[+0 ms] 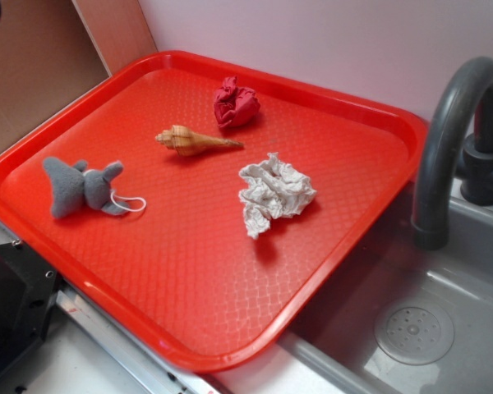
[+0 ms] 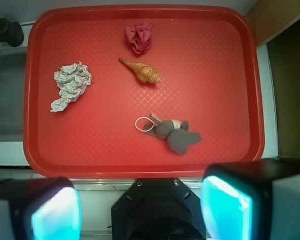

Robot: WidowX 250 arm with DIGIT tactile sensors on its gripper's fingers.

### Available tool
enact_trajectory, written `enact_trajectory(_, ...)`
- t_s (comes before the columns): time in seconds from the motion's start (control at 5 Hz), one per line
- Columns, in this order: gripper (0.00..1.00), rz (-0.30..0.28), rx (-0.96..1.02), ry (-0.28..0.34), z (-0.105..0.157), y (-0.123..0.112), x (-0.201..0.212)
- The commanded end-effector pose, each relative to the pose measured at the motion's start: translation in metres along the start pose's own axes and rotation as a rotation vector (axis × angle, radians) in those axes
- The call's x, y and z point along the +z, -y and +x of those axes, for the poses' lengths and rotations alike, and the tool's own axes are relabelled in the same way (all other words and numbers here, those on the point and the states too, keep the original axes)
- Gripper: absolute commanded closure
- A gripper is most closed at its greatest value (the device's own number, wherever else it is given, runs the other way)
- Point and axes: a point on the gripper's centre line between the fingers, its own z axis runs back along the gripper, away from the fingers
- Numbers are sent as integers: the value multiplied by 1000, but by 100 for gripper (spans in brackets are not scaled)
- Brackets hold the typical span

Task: Grab the white paper.

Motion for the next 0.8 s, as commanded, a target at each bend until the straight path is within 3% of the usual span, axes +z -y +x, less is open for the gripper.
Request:
enact_trajectory(0.0,0,0,0,0,0,0,0)
enact_trajectory(0.2,0,28,10,-24,15,10,-12)
enact_trajectory(0.6,0,119,69,-14,46,41,-38)
